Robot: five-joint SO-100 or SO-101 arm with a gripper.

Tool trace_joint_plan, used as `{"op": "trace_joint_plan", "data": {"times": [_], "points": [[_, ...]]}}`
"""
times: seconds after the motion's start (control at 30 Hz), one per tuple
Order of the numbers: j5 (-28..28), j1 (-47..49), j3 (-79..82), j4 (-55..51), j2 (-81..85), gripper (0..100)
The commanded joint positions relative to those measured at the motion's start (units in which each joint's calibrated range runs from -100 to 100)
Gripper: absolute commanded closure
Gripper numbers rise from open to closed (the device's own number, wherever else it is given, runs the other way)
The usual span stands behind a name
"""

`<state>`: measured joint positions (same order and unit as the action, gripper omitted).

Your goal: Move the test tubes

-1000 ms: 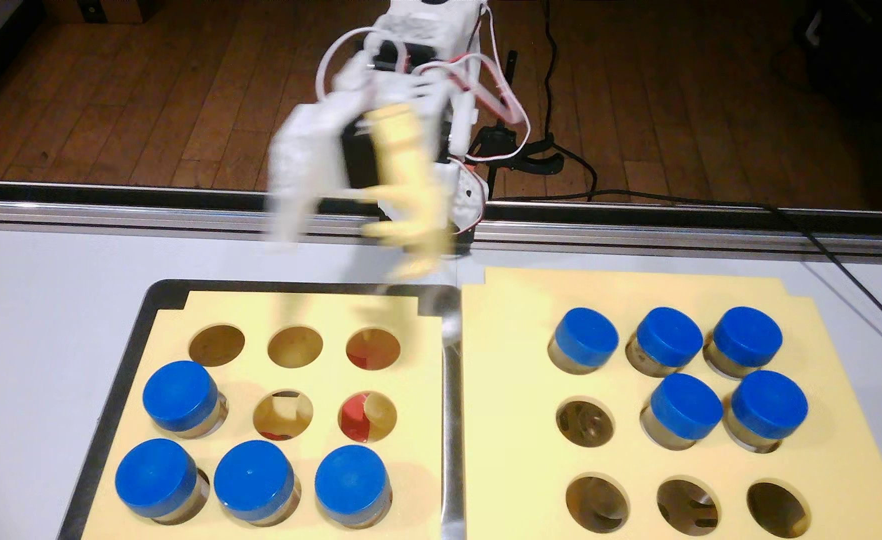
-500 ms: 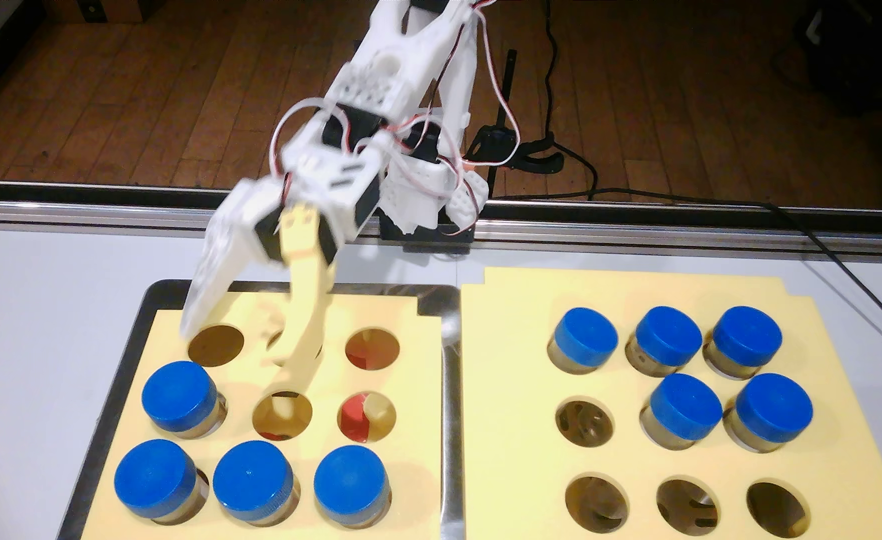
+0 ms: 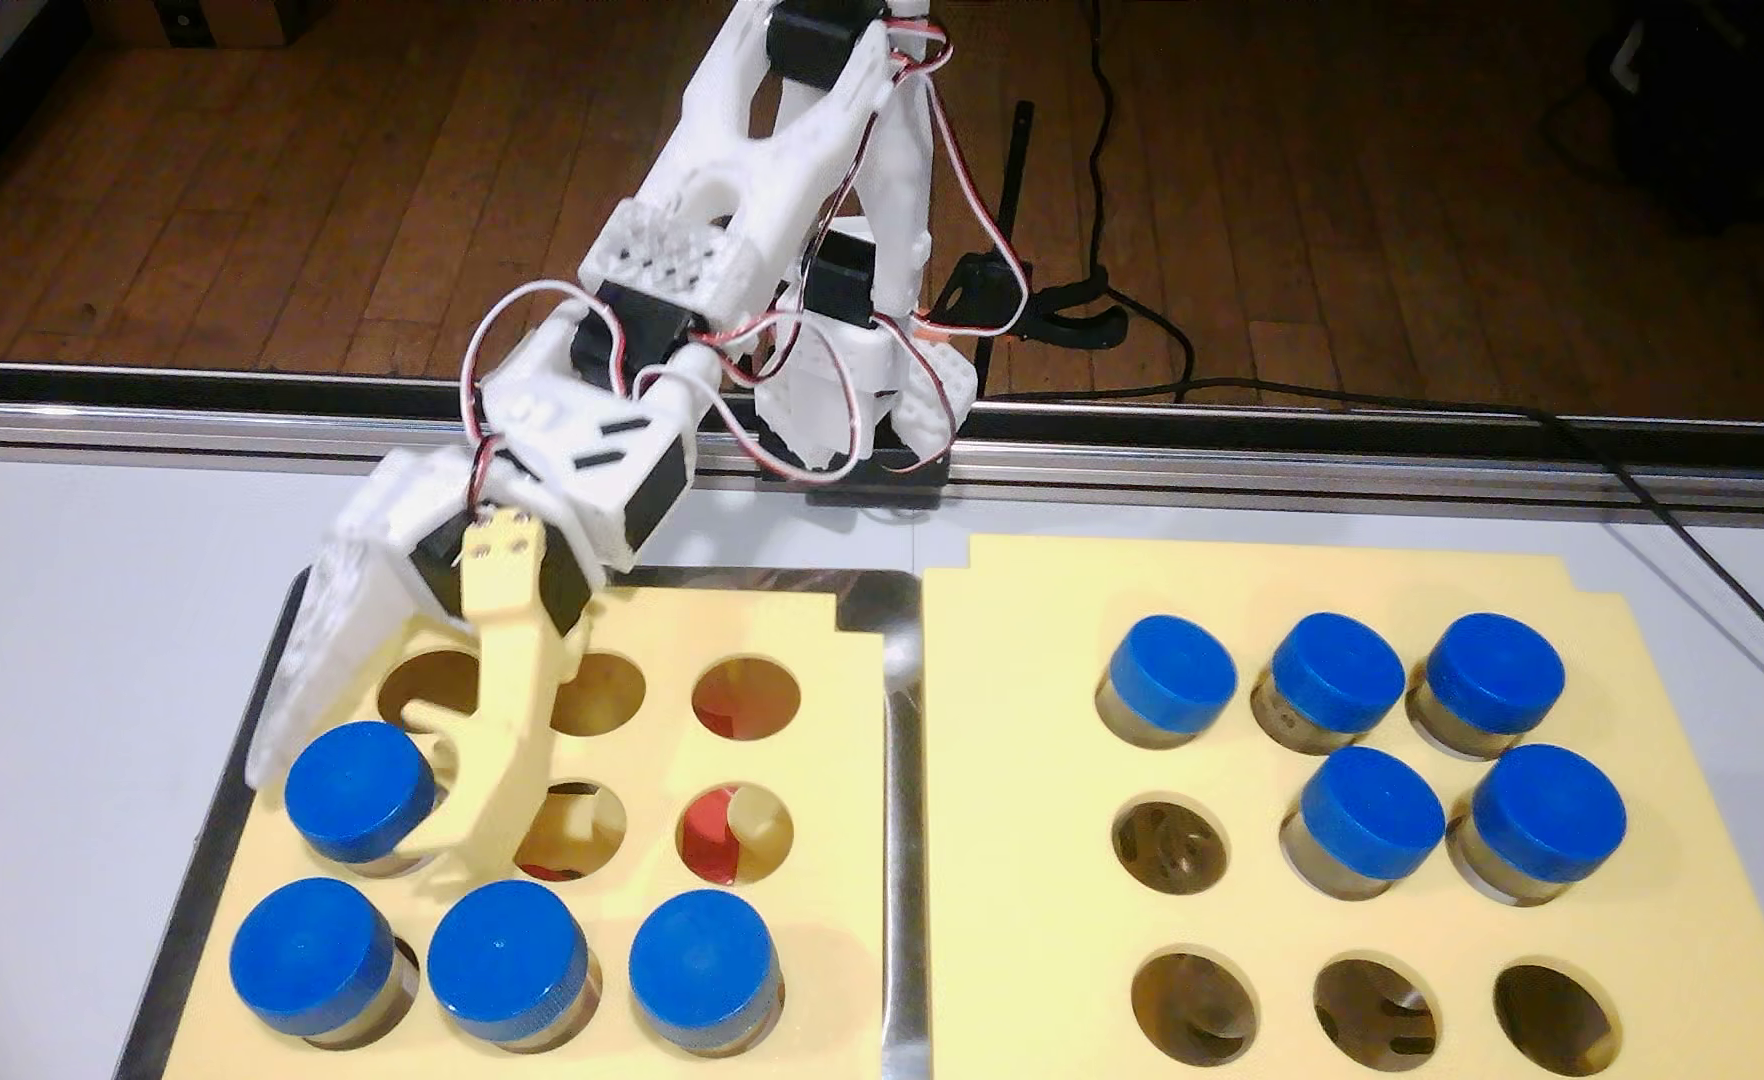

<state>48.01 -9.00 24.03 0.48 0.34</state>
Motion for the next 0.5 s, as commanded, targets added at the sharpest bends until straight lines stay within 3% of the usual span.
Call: {"op": "trace_joint_plan", "data": {"times": [0.0,0.2,0.47], "points": [[0.16,-0.15,-3.92,1.01,-0.82,70],[0.16,0.07,-4.19,1.01,-0.38,87],[0.16,0.15,-5.64,-3.33,1.27,90]]}}
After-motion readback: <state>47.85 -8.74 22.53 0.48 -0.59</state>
